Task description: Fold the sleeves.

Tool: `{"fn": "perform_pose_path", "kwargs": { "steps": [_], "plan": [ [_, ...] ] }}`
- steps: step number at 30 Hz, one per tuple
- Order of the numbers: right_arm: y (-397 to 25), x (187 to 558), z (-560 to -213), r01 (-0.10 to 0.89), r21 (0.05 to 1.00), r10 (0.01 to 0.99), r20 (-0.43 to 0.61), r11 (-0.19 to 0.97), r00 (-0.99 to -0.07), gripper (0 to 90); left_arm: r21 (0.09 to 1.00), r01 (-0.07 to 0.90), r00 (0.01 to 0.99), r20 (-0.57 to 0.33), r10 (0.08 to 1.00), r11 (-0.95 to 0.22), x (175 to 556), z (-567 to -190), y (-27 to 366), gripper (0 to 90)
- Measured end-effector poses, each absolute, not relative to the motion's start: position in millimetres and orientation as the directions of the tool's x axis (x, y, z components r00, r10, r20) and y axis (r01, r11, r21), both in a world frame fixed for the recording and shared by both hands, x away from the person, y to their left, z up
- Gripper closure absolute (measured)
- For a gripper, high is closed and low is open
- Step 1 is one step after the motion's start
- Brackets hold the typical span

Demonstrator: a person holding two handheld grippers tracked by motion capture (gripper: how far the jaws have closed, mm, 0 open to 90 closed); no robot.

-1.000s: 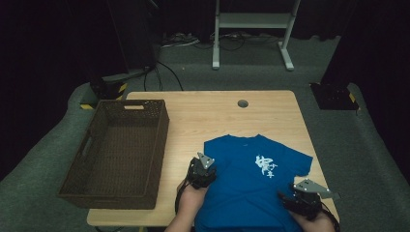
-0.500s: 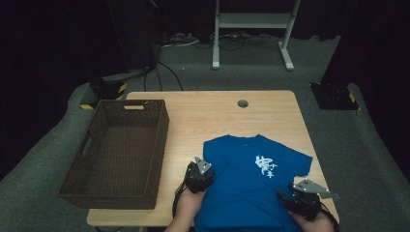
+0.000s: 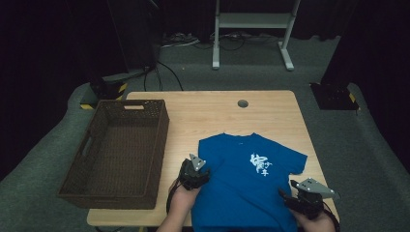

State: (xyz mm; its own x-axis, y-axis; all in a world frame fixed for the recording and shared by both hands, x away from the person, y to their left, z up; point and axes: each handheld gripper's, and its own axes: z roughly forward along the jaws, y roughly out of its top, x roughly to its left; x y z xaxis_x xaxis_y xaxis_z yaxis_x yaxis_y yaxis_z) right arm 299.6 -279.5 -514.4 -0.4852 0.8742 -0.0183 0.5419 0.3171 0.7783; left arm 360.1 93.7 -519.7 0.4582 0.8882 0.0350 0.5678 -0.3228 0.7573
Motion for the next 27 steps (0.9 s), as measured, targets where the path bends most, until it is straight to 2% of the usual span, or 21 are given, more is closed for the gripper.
{"fn": "perform_pose_path", "kwargs": {
  "steps": [8, 16, 27],
  "plan": [
    [-279, 300, -515, 0.541, 0.773, 0.876, -0.037, 0.331, -0.482, 38.4, 0.784, 0.525, 0.482, 0.046, 0.875, -0.33, 342, -507, 100, 29.4],
    [-281, 299, -515, 0.542, 0.775, 0.88, -0.036, 0.324, -0.474, 38.4, 0.753, 0.577, 0.475, 0.007, 0.88, -0.318, 322, -516, 111, 14.8],
    [-283, 298, -513, 0.532, 0.788, 0.892, -0.049, 0.311, -0.45, 39.7, 0.742, 0.582, 0.471, 0.026, 0.882, -0.333, 313, -524, 118, 10.8]
  ]
}}
